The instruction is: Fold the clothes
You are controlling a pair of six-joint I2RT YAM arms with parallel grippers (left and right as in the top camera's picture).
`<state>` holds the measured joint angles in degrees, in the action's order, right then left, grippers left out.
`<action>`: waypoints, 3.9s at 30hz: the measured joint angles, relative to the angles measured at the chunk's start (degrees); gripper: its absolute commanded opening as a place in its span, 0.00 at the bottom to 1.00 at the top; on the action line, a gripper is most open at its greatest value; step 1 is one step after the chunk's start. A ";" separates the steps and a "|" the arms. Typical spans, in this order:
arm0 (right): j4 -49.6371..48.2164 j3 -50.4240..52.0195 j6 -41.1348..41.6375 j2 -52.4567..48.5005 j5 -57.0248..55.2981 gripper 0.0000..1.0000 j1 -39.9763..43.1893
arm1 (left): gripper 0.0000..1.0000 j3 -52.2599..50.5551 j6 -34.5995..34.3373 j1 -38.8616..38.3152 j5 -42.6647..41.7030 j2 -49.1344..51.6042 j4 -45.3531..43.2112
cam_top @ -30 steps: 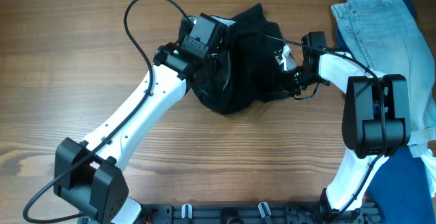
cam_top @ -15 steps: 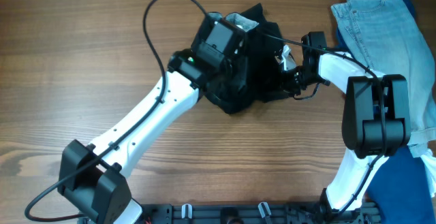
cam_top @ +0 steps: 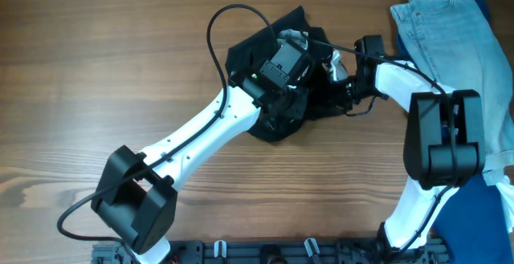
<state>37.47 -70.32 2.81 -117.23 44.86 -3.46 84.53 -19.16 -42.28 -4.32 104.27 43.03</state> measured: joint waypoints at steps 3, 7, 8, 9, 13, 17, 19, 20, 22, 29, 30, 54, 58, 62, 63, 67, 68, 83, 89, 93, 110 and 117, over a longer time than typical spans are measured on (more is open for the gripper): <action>-0.48 -0.26 0.31 0.46 0.04 0.96 -0.13 | 0.04 0.00 0.00 0.00 0.02 0.00 -0.09; -0.44 -1.44 0.33 0.57 -0.90 0.98 0.33 | 0.04 0.00 0.02 0.00 0.02 0.00 -0.59; 0.28 -2.19 0.22 0.57 -2.01 0.98 1.18 | 0.04 0.02 0.00 0.00 0.04 0.00 -0.61; 0.94 -2.91 0.09 0.55 -3.19 0.98 2.19 | 0.04 0.02 0.00 0.00 0.15 0.00 -0.61; 3.76 -6.23 -0.15 0.33 -8.96 0.98 10.12 | 0.04 0.02 0.02 0.07 0.22 0.00 -0.63; 5.05 -7.67 -1.01 0.52 -12.74 0.98 15.93 | 0.04 0.02 0.00 0.68 0.20 0.00 -0.66; 6.03 -7.80 -1.64 1.16 -13.90 0.99 17.97 | 0.04 0.02 0.00 1.07 0.20 0.00 -0.66; 6.58 -7.82 -1.99 1.77 -14.32 0.99 18.73 | 0.04 0.02 0.00 1.22 0.22 0.04 -0.66; 7.39 -7.82 -2.73 3.76 -15.96 0.99 19.39 | 0.04 0.04 0.00 1.42 0.22 0.33 -0.83; 9.18 -7.93 -3.15 7.04 -19.71 0.99 19.26 | 0.04 0.15 0.00 2.86 0.20 5.25 -3.48; 9.25 -7.93 -3.15 7.04 -19.87 1.00 19.28 | 0.04 0.22 0.00 3.19 0.20 6.03 -3.56; 9.62 -7.93 -3.15 7.06 -20.11 1.00 19.26 | 0.04 15.85 3.87 -2.75 9.64 12.04 7.41; 9.62 -7.93 -3.15 7.04 -20.02 1.00 19.26 | 0.04 20.94 8.07 -6.91 20.31 12.15 8.33; 9.62 -7.93 -3.15 7.04 -19.63 1.00 19.26 | 0.04 27.96 9.53 -6.38 23.80 12.22 8.85; 9.62 -7.93 -3.15 7.06 -19.54 1.00 19.26 | 0.04 29.62 9.75 -5.99 24.41 12.22 8.81; 9.62 -7.93 -3.15 7.06 -19.32 1.00 19.26 | 0.04 30.93 10.10 -4.39 25.09 12.22 8.85; 9.62 -7.93 -3.15 7.04 -19.19 1.00 19.28 | 0.04 30.93 10.12 -3.82 25.09 12.22 8.85; 9.94 -7.93 -3.15 7.04 -19.17 1.00 19.26 | 0.06 30.93 14.38 -0.72 25.18 15.17 5.57; 10.36 -7.93 -3.15 7.06 -19.17 1.00 19.26 | 0.07 30.93 14.62 -1.27 22.43 20.81 5.62; 10.54 -7.93 -3.15 7.04 -19.17 1.00 19.26 | 0.08 30.93 14.86 -2.29 21.94 22.45 1.77; 11.13 -7.93 -3.15 7.06 -18.27 1.00 19.26 | 0.04 30.93 16.33 -3.96 19.80 23.17 -19.41; 11.23 -7.93 -3.15 7.06 -17.86 1.00 19.28 | 0.04 31.21 11.56 -4.52 11.32 27.43 -35.41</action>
<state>48.71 -78.26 -0.34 -110.17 27.00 15.81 115.74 -7.60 -46.81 7.01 131.70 7.62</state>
